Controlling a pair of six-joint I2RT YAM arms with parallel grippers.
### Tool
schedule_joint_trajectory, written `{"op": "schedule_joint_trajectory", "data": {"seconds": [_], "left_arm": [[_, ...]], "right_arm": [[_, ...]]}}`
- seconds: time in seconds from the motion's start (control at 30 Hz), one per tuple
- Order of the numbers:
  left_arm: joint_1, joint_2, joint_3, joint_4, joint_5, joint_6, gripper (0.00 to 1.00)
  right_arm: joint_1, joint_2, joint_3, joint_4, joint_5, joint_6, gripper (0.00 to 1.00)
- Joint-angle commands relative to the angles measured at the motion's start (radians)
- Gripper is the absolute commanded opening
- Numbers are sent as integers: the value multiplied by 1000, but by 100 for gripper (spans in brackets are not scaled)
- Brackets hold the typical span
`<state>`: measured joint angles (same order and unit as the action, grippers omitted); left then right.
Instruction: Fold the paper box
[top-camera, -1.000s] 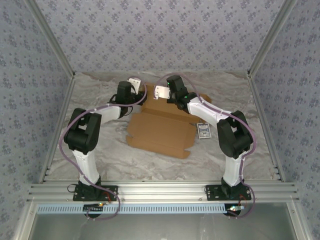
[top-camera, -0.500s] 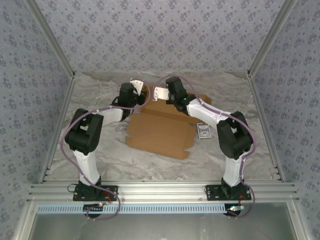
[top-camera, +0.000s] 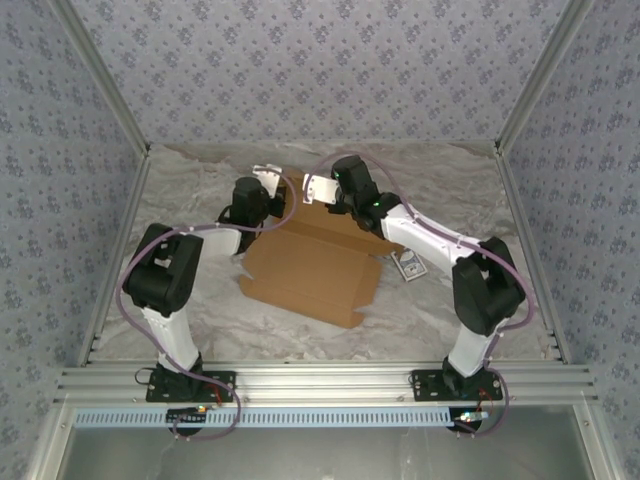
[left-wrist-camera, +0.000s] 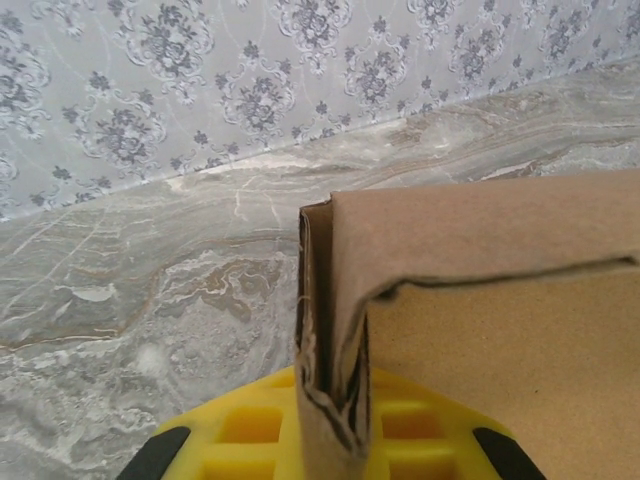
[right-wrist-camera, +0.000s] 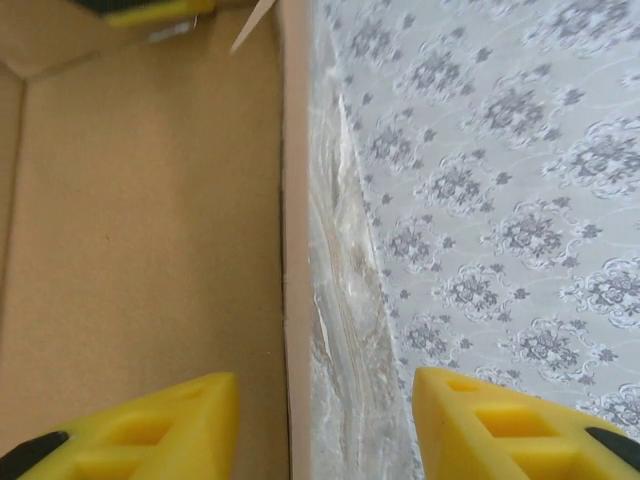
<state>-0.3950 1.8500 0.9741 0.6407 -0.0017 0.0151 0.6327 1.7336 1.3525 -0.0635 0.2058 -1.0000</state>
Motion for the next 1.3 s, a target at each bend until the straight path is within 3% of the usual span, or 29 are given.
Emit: {"op": "schedule_joint_trajectory", "data": {"seconds": [0.0,0.5,0.6,0.73,0.97,1.27], "left_arm": [[-4,-47,-23,73,-55,-14,1],[-3,-57,-33,77,-67,-4,1],[-4,-57,-34,80,-63,-4,2],[-4,-59,-32,77,-65,-10,2],[3,-66,-41,87,-93,-30,3],[12,-80,-80,126,-77,-55,20]], "right_arm": [[1,-67,-14,-15,-75,123,52],[-24,-17,-43,-52,55,37,50],[-22,12,-34,-28,89,-1,45],[-16,48,-41,31,133,-69,31],[9,46,-137,274,191,-212,11],[26,65,-215,480,217,-325,2]]}}
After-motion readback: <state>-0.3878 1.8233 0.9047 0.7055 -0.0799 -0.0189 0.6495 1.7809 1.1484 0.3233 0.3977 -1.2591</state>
